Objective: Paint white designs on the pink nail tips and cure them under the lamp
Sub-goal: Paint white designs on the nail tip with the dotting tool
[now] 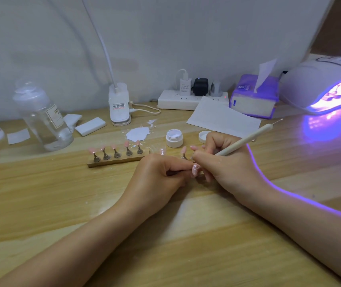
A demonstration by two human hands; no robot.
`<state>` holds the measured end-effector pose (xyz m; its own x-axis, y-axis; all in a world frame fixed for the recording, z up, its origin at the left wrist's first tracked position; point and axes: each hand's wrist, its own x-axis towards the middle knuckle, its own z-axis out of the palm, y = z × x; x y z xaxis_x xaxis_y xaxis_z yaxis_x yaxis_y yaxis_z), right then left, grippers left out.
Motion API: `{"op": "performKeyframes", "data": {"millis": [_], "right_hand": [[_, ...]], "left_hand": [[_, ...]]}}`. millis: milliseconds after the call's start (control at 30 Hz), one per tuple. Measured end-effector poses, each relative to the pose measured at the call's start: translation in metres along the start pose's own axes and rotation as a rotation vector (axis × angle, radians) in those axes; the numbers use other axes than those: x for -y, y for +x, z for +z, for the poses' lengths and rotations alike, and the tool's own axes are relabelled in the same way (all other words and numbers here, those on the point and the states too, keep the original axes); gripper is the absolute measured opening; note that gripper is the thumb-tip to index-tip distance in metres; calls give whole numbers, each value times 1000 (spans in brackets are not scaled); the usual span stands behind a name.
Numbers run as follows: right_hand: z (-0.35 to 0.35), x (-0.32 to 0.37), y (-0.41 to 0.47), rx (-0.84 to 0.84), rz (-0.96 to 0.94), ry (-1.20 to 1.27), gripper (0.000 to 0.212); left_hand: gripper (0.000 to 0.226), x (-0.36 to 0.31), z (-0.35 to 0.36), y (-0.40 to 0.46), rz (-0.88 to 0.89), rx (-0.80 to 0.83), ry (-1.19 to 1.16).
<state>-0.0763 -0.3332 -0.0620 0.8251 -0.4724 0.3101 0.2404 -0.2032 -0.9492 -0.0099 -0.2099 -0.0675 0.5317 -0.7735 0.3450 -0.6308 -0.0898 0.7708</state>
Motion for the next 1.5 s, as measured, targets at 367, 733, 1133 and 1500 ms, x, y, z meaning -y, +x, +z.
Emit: {"op": "performKeyframes", "data": {"millis": [367,733,1133,1500], "right_hand": [[-3,1,1,-48,63,54,43],[-1,2,-1,4,28,-14,42],[-2,-6,2,14,-30,6,41],[-3,-6,2,42,-19,12,41]], "left_hand": [[23,2,1,0,-30,0,-21],[22,-1,-1,-1,7,-26,28],[16,-1,-1,0,-12,-25,17],[18,-1,-1,0,-23,-1,7]]}}
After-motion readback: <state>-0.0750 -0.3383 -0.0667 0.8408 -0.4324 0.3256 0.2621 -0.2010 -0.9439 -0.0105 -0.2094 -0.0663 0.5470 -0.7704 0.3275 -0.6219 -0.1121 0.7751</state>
